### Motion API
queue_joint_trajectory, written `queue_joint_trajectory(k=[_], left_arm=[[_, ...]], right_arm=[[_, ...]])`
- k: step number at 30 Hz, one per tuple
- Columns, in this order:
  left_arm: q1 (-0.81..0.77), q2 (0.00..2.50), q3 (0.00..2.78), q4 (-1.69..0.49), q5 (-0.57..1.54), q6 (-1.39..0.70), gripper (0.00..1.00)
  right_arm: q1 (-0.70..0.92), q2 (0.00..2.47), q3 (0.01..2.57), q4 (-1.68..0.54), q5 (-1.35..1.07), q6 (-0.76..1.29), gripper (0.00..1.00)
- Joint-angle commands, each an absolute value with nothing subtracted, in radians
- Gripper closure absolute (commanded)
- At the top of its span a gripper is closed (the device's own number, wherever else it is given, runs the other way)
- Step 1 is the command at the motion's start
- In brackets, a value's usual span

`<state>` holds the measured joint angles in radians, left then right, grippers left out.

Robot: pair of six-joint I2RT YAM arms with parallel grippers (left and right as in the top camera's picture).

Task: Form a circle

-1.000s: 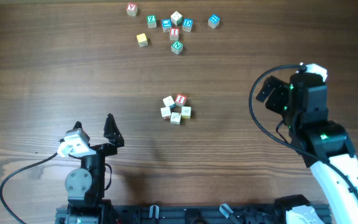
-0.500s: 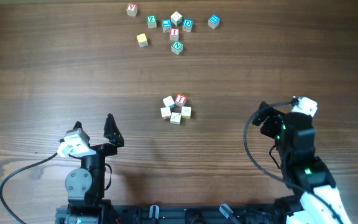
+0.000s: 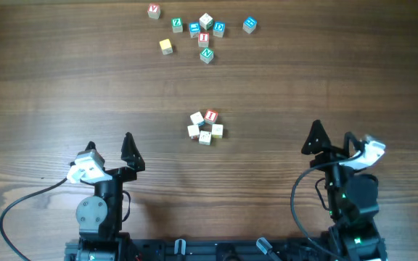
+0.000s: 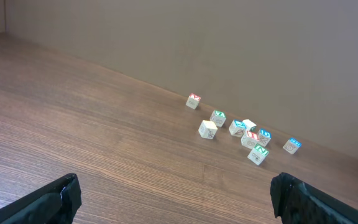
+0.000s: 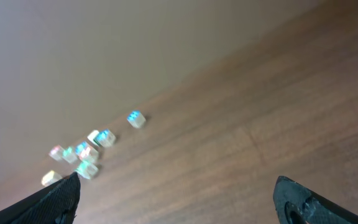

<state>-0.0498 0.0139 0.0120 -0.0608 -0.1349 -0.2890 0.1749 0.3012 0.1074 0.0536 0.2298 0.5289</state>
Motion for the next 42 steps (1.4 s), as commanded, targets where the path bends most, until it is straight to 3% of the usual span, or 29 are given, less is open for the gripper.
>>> queue_joint_trajectory(k=[1,16,42], left_arm=[[-0.052,0.007,0.006,-0.058,-0.151,-0.265,0.00],[-0.052,0.007,0.006,-0.058,-0.151,-0.265,0.00],[-0.052,0.007,0.006,-0.057,-0.151,-0.265,0.00]], right_arm=[[0.175,0.221,0.082,0.057,0.244,0.524,0.00],[0.136,0.003,0.005,0.040,0.240,0.526,0.00],[0.096,0.014,0.005,0.029,0.240,0.527,0.00]])
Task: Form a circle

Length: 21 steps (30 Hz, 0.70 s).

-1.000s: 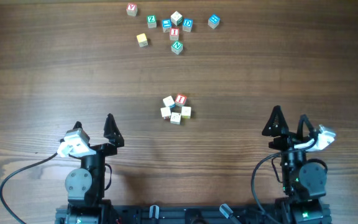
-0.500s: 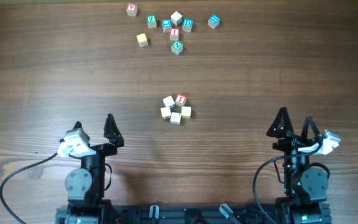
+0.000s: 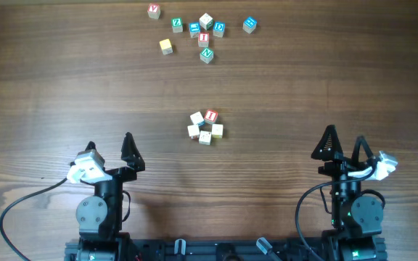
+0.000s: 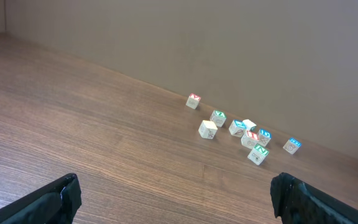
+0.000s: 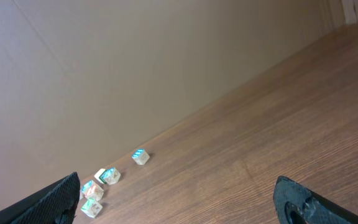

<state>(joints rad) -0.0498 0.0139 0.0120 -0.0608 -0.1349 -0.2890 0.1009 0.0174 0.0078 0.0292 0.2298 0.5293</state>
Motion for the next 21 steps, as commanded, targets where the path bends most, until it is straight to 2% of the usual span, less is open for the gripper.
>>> queue_joint_trajectory(k=[1,21], left_arm=[[-0.052,0.007,0.006,-0.058,-0.151,-0.265,0.00],[-0.052,0.007,0.006,-0.057,-0.151,-0.265,0.00]], right_arm=[[0.096,0.014,0.005,0.029,0.240,0.526,0.00],[0.096,0.014,0.005,0.029,0.259,0.522,0.00]])
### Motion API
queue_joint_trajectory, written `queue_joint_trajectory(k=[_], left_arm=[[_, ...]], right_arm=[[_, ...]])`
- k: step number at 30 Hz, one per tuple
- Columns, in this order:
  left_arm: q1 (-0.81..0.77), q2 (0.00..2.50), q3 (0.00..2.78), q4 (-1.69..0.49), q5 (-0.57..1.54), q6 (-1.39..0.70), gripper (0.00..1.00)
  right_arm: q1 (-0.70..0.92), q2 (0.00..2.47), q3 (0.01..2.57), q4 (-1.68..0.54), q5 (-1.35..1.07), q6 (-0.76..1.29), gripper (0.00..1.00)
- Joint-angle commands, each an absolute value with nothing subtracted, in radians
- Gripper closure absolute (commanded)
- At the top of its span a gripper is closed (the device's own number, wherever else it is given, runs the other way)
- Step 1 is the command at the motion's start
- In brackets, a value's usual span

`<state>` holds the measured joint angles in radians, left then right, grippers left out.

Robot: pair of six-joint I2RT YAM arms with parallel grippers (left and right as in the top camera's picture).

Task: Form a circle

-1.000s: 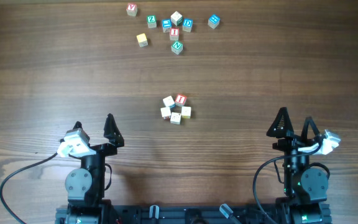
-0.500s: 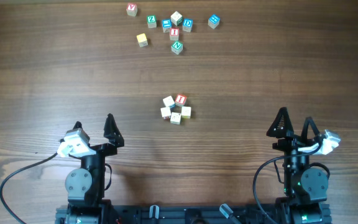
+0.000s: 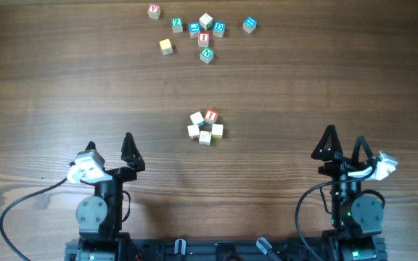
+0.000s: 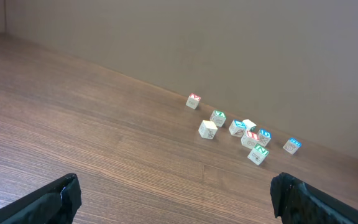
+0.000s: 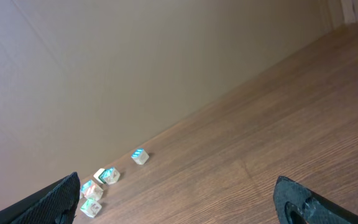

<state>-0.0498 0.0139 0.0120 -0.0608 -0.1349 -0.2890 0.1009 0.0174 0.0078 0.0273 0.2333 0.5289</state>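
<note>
Several small lettered blocks sit close together in a little ring [image 3: 205, 127] at the middle of the table. More loose blocks [image 3: 204, 30] lie scattered at the far edge, also seen in the left wrist view as loose blocks [image 4: 247, 134]. A blue-topped block [image 5: 140, 156] lies apart at their right. My left gripper [image 3: 109, 143] rests at the near left, open and holding nothing, fingertips [image 4: 61, 196] wide apart. My right gripper [image 3: 345, 138] rests at the near right, open as well, fingertips [image 5: 294, 198] wide apart. Both are well short of the ring.
Wooden table [image 3: 49, 87] with a plain wall behind its far edge in the wrist views. A tan block [image 3: 166, 46] lies at the left of the far group. The arm bases and cables stand along the near edge.
At the oldest moment my right arm was turned a little to the left, its wrist view blurred. Later it sat squarely at the near right edge and has stayed there. My left arm and all the blocks have kept their places throughout.
</note>
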Motion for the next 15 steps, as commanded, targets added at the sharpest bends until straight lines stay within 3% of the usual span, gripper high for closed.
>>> queue_joint_trajectory(k=[1,10,15], left_arm=[[-0.052,0.007,0.006,-0.058,-0.151,-0.265,0.00],[-0.052,0.007,0.006,-0.057,-0.151,-0.265,0.00],[-0.052,0.007,0.006,-0.057,-0.151,-0.265,0.00]], right_arm=[[0.096,0.014,0.005,0.029,0.258,0.513,0.00],[0.096,0.014,0.005,0.029,0.254,-0.105,0.00],[0.096,0.014,0.005,0.029,0.244,-0.155,0.00]])
